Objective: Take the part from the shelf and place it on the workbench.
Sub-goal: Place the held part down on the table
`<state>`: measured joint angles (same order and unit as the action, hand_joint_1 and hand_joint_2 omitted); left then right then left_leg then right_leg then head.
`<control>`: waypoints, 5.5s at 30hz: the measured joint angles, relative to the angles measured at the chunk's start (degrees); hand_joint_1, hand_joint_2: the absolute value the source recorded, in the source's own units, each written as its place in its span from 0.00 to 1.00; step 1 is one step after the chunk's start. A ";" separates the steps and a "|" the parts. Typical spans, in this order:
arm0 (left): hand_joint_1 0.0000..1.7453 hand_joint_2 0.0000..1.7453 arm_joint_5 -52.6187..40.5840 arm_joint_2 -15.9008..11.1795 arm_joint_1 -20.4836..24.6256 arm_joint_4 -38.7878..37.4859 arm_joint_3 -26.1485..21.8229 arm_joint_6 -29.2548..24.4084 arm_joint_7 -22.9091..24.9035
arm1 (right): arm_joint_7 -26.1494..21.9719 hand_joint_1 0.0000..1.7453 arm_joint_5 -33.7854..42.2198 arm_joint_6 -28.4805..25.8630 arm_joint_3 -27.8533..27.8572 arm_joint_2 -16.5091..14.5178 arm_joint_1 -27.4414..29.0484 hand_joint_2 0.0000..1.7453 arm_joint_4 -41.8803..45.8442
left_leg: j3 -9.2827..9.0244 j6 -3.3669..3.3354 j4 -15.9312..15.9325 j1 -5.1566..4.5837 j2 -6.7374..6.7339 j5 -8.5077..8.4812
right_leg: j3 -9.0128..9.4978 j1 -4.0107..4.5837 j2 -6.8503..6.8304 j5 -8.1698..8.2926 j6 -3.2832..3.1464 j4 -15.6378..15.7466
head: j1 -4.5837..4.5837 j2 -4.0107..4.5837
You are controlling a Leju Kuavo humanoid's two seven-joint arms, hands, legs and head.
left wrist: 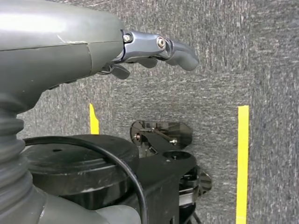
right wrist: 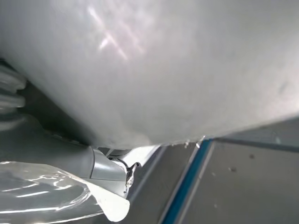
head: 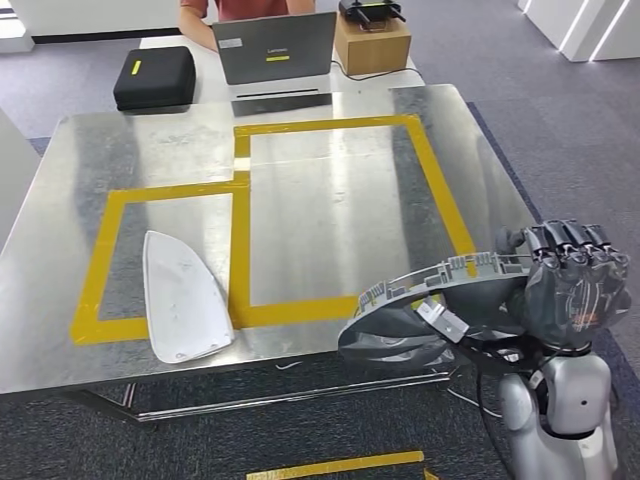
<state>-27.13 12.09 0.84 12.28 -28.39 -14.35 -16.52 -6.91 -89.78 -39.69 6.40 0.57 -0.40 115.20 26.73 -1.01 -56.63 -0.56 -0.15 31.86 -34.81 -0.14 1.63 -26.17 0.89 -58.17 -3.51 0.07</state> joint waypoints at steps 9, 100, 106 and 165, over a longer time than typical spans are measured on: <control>0.00 1.00 -0.24 0.26 0.21 0.00 -2.01 -0.25 0.68 | 3.25 1.00 -0.20 -0.01 -2.11 3.27 -2.46 1.00 -6.71 | 0.01 0.00 0.01 0.00 0.01 0.00 | -0.01 0.00 -0.01 -0.01 0.00 0.00 | 0.00 0.00; 0.00 1.00 -1.87 1.20 1.56 2.14 -22.97 -1.75 12.36 | 31.66 1.00 122.58 68.09 -77.58 34.55 -97.60 1.00 -66.57 | 0.42 -0.08 -0.18 -0.19 0.09 -0.29 | -0.56 -0.18 -0.03 0.36 0.15 -0.01 | -0.01 0.00; 0.00 1.00 -2.18 1.26 1.75 2.14 -23.54 -2.62 13.56 | 26.02 1.00 117.74 60.27 -78.73 35.99 -92.69 1.00 -69.56 | 0.41 -0.08 -0.20 -0.21 0.04 -0.29 | -0.55 -0.21 0.04 0.39 0.18 0.00 | -0.01 0.00; 0.00 1.00 -11.84 1.19 2.52 2.14 -27.30 -2.47 18.75 | 12.15 0.00 57.17 44.65 -34.83 25.66 -63.90 0.00 -56.02 | 0.61 -0.12 -0.19 -0.15 0.04 -0.33 | -0.55 -0.18 -0.06 0.40 0.17 -0.02 | -0.01 0.00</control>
<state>-38.96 13.27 3.36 14.43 -55.69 -16.82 2.23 5.24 -32.60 4.96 -28.43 26.23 -64.30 59.18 27.35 -1.13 -56.82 -0.71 -0.11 31.53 -35.36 -0.32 1.57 -25.77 1.06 -58.19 -3.52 0.07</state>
